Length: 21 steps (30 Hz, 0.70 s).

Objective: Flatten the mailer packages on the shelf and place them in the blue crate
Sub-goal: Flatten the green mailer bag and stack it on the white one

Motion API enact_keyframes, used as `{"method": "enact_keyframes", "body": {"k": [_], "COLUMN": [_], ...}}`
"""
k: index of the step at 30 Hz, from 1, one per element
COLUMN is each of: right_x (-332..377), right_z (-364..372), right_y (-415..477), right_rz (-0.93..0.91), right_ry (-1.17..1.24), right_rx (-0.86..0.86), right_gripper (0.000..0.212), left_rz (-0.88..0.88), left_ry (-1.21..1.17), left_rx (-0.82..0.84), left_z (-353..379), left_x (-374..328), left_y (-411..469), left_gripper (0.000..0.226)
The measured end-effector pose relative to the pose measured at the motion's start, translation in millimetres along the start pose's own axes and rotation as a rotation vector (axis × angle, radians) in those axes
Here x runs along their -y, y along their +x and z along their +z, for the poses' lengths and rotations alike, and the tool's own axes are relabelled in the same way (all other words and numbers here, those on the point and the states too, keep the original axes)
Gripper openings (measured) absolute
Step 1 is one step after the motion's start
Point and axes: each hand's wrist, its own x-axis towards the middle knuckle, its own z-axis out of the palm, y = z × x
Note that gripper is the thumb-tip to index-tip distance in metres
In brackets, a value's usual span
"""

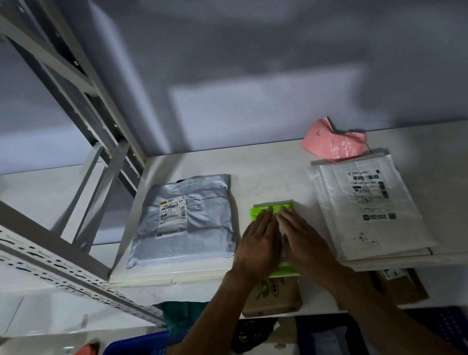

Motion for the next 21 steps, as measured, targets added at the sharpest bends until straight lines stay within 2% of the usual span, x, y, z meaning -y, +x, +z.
{"method": "enact_keyframes", "body": {"k": [7, 21], "right_x": [-9.6, -18.3], "right_z": [23.0, 34.6], "right_y": [-4.9, -5.1], "right_rz": [-0.105, -0.121], "right_ry": [-0.163, -0.18], "right_rx": [-0.033, -0.087], "right_gripper": [0.053, 0.053], "left_rz": [-0.027, -0.041], "left_ry": [0.088, 0.123], "left_rx": [-0.028, -0.021], "left_z": [7.1, 14.8], "left_x": [-4.8, -0.7], "left_y": [-5.7, -7.0], "left_gripper": [0.061, 0.059]}}
